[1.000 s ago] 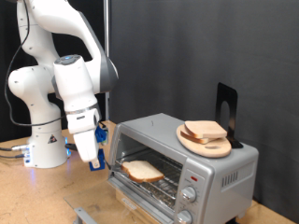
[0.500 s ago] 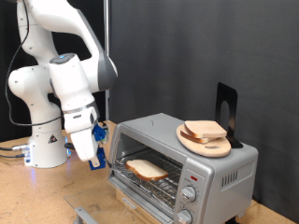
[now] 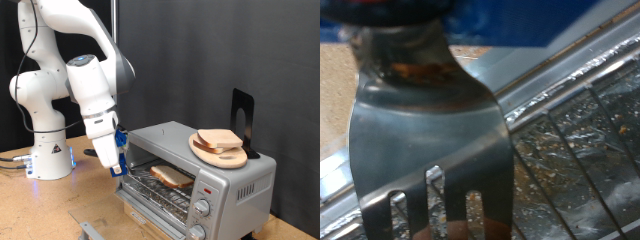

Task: Make a piece of toast with the oven

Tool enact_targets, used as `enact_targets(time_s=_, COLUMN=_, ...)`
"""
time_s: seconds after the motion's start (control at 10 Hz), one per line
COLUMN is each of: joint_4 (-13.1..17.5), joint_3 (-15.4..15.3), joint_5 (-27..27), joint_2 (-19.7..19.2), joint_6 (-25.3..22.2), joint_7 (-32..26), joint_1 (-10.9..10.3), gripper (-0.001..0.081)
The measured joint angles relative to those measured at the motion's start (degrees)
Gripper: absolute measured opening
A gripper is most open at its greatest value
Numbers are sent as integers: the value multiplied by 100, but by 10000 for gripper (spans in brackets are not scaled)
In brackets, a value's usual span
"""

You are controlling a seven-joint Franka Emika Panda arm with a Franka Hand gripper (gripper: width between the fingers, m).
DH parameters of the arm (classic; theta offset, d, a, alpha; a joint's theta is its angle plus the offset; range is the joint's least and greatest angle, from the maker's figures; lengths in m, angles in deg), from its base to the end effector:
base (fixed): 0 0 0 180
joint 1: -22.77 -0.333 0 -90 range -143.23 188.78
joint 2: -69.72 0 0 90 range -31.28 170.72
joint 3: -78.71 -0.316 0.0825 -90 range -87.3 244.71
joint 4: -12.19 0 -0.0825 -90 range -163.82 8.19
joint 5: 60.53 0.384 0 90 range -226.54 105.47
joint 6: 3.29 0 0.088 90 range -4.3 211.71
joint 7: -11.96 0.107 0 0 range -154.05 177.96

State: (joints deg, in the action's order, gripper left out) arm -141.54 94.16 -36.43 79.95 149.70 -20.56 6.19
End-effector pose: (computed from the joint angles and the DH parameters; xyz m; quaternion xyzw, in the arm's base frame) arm 0.4221 -0.0007 0.3032 -0.9822 -0.1114 -0.1064 0.1077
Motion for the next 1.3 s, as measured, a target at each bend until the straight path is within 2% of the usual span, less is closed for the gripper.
enact_targets(time_s=0.2, joint_4=-53, joint_3=-27, joint_5=3, joint_2=-1, joint_6=-2, joint_7=11, joint_1=5, gripper=430)
enact_targets(time_s=0.4, joint_4=-173, joint_3=95, joint_5=122, joint_2=5, joint_6=-1, joint_7=-184, joint_1=32, gripper=430)
enact_targets(time_s=0.6, joint_4=-300, joint_3=337, joint_5=366, joint_2=53, joint_6=-55, joint_7=-504, joint_1=68, gripper=430)
enact_targets(time_s=0.9, joint_4=-418, joint_3=756, joint_5=458, joint_2=248, joint_6=-455, joint_7=-924, joint_1=255, gripper=430)
enact_targets(time_s=1.1, joint_4=-523, joint_3=1076, joint_5=593, joint_2=486, joint_6=-681, joint_7=-1419, joint_1=337, gripper=430)
enact_targets(time_s=1.3, joint_4=-610, joint_3=1283, joint_5=601, joint_2=790, joint_6=-831, joint_7=-1551, joint_1=459, gripper=430)
